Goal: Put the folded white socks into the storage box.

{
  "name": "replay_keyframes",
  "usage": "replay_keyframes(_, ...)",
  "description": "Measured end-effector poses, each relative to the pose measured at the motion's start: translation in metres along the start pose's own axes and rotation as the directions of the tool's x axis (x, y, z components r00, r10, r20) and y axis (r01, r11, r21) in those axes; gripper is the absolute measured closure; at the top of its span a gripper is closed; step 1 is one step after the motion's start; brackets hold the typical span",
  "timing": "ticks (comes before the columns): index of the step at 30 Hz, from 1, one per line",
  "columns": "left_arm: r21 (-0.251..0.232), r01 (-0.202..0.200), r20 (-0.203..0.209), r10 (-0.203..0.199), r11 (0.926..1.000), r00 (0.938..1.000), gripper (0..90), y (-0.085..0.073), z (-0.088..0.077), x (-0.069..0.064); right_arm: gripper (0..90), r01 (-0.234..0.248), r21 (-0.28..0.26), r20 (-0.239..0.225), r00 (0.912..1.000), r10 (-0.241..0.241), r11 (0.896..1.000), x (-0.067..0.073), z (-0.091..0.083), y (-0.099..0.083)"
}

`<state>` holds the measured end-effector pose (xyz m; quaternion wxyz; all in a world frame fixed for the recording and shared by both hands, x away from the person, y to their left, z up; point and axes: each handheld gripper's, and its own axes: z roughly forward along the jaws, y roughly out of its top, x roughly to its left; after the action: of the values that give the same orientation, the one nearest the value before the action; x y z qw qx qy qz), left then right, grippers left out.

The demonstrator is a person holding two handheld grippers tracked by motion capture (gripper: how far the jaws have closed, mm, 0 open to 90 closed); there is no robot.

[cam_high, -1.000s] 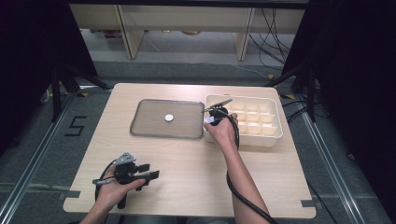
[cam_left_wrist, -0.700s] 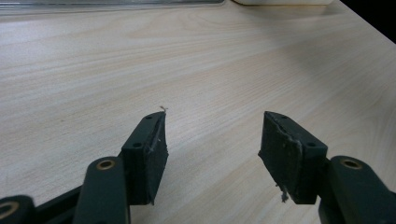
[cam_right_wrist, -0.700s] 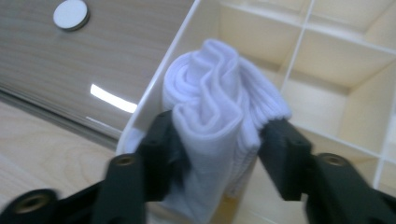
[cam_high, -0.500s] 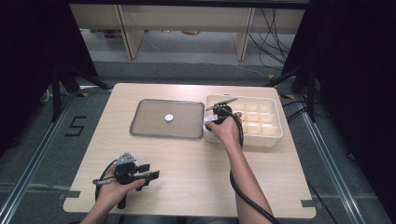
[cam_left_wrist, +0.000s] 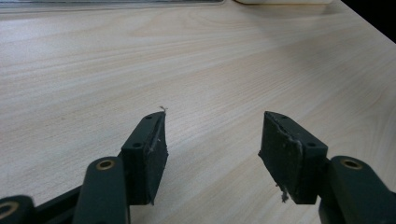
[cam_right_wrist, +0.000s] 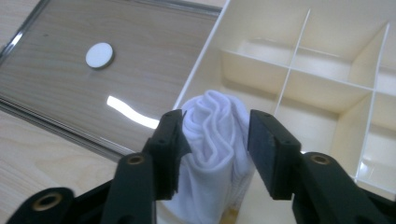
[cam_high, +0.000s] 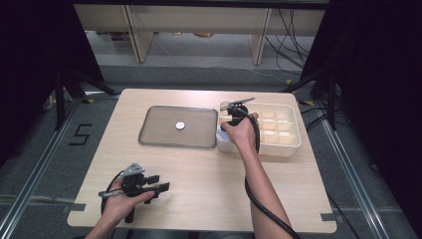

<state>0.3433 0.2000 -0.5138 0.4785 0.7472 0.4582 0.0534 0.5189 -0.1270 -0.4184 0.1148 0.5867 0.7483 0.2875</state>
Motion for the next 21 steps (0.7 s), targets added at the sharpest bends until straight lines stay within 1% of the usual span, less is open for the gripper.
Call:
replay_keyframes(1, 0.000, -0.002, 0.000, 0.002, 1.0000, 1.0000, 40.0, 0.000, 0.000, 0.000, 64.8, -0.010, 0.017, -0.009, 0.9999, 0.010, 1.000, 0.000, 0.001, -0.001)
replay_keyframes(2, 0.002, -0.004, 0.001, 0.004, 1.0000, 1.0000, 40.0, 0.000, 0.000, 0.001, 68.5, 0.004, 0.017, -0.010, 0.9999, -0.004, 1.000, 0.000, 0.002, -0.002)
replay_keyframes(3, 0.001, -0.002, -0.003, 0.002, 1.0000, 1.0000, 40.0, 0.000, 0.000, 0.001, 70.3, 0.018, 0.021, -0.010, 0.9998, -0.018, 1.000, 0.001, 0.001, -0.002)
replay_keyframes(4, 0.003, -0.003, -0.005, 0.003, 1.0000, 1.0000, 40.0, 0.000, 0.000, 0.002, 73.0, 0.021, 0.017, -0.001, 0.9998, -0.021, 1.000, 0.003, 0.001, -0.002)
replay_keyframes(5, 0.003, -0.004, -0.004, 0.004, 1.0000, 1.0000, 40.0, 0.000, 0.000, 0.002, 74.5, 0.036, 0.021, 0.003, 0.9993, -0.036, 0.999, 0.002, 0.001, -0.003)
replay_keyframes(6, 0.002, -0.003, -0.003, 0.003, 1.0000, 1.0000, 40.0, 0.000, 0.000, 0.001, 75.8, 0.041, 0.019, 0.006, 0.9991, -0.041, 0.999, 0.002, 0.002, -0.003)
replay_keyframes(8, 0.000, -0.003, -0.002, 0.003, 1.0000, 1.0000, 40.0, 0.000, 0.000, 0.001, 77.8, 0.023, 0.029, 0.008, 0.9997, -0.023, 0.999, 0.003, 0.002, -0.003)
replay_keyframes(9, 0.000, -0.002, -0.003, 0.002, 1.0000, 1.0000, 40.0, 0.000, 0.000, 0.001, 78.8, 0.041, 0.031, 0.007, 0.9991, -0.042, 0.999, 0.001, 0.002, -0.003)
replay_keyframes(10, 0.000, -0.002, -0.004, 0.002, 1.0000, 1.0000, 40.0, 0.000, 0.000, 0.001, 79.4, 0.044, 0.029, 0.010, 0.9990, -0.044, 0.999, 0.001, 0.002, -0.003)
replay_keyframes(12, 0.000, -0.003, -0.004, 0.003, 1.0000, 1.0000, 40.0, 0.000, 0.000, 0.001, 80.5, 0.045, 0.035, 0.008, 0.9990, -0.045, 0.998, 0.002, 0.003, -0.005)
replay_keyframes(13, 0.001, -0.003, -0.004, 0.003, 1.0000, 1.0000, 40.0, 0.000, 0.000, 0.001, 80.7, 0.033, 0.028, 0.008, 0.9994, -0.034, 0.999, 0.003, 0.005, -0.006)
replay_keyframes(14, 0.000, -0.002, -0.003, 0.002, 1.0000, 1.0000, 40.0, 0.000, 0.000, 0.001, 81.0, 0.050, 0.032, 0.005, 0.9987, -0.051, 0.998, 0.002, 0.005, -0.008)
replay_keyframes(15, 0.000, -0.003, -0.003, 0.003, 1.0000, 1.0000, 40.1, 0.000, 0.000, 0.001, 81.1, 0.047, 0.026, 0.009, 0.9988, -0.047, 0.999, 0.003, 0.006, -0.009)
replay_keyframes(16, -0.001, -0.002, -0.003, 0.002, 1.0000, 1.0000, 40.0, 0.000, 0.000, 0.001, 81.2, 0.045, 0.032, 0.007, 0.9989, -0.046, 0.998, 0.005, 0.006, -0.010)
replay_keyframes(18, 0.000, -0.002, -0.004, 0.002, 1.0000, 1.0000, 40.0, 0.000, 0.000, 0.001, 81.4, 0.096, 0.004, 0.017, 0.9952, -0.096, 0.995, 0.003, 0.008, -0.011)
replay_keyframes(19, 0.000, -0.002, -0.004, 0.002, 1.0000, 1.0000, 40.0, 0.000, 0.000, 0.001, 81.5, 0.086, 0.006, 0.017, 0.9962, -0.086, 0.996, 0.005, 0.008, -0.012)
replay_keyframes(21, -0.002, -0.002, -0.003, 0.002, 1.0000, 1.0000, 40.0, 0.000, 0.000, 0.000, 81.8, 0.093, 0.003, 0.027, 0.9953, -0.094, 0.996, 0.005, 0.009, -0.012)
